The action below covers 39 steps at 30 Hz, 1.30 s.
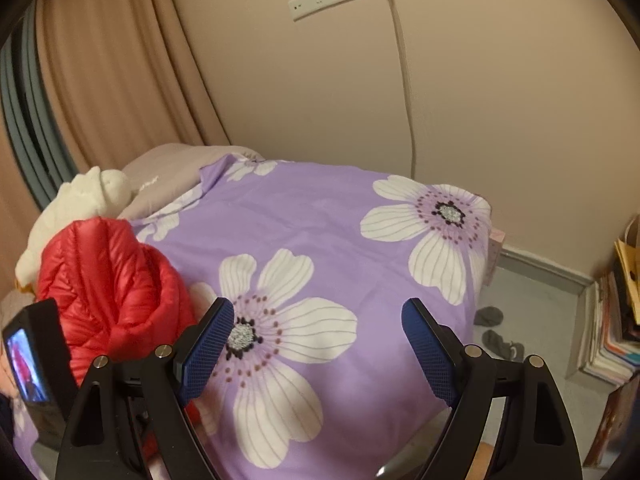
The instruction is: Fold large clothes
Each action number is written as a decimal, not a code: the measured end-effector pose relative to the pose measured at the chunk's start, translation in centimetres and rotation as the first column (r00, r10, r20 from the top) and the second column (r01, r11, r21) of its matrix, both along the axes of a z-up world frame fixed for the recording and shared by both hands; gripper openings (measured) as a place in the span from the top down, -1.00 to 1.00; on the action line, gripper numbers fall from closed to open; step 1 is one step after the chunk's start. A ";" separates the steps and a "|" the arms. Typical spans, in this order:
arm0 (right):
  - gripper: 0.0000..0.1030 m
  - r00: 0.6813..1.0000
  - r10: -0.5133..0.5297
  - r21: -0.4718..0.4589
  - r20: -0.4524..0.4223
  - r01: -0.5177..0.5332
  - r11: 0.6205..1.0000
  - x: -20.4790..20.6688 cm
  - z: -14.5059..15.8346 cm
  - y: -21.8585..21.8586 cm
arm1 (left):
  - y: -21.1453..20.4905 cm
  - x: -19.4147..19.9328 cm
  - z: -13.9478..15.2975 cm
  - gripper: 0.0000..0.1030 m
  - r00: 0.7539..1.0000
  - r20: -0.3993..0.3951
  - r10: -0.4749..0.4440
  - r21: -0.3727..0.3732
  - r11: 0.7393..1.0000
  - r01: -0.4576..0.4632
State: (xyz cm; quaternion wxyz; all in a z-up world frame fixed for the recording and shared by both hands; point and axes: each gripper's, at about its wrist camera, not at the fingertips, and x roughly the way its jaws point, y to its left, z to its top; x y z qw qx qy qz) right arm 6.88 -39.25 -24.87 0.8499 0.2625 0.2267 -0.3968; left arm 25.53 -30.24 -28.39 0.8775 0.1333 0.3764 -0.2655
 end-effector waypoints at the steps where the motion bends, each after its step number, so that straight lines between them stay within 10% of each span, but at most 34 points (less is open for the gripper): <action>1: -0.67 1.000 -0.012 -0.003 -0.004 0.012 1.000 -0.2 0.0 -0.1 | 0.0 0.2 0.0 0.22 1.000 -0.001 0.009 0.000 1.000 -0.009; 39: -0.67 0.998 0.040 -0.028 -0.047 -0.042 0.999 1.2 -0.1 -0.6 | -2.4 -1.5 -1.0 0.16 0.996 0.050 0.079 0.010 0.997 -0.079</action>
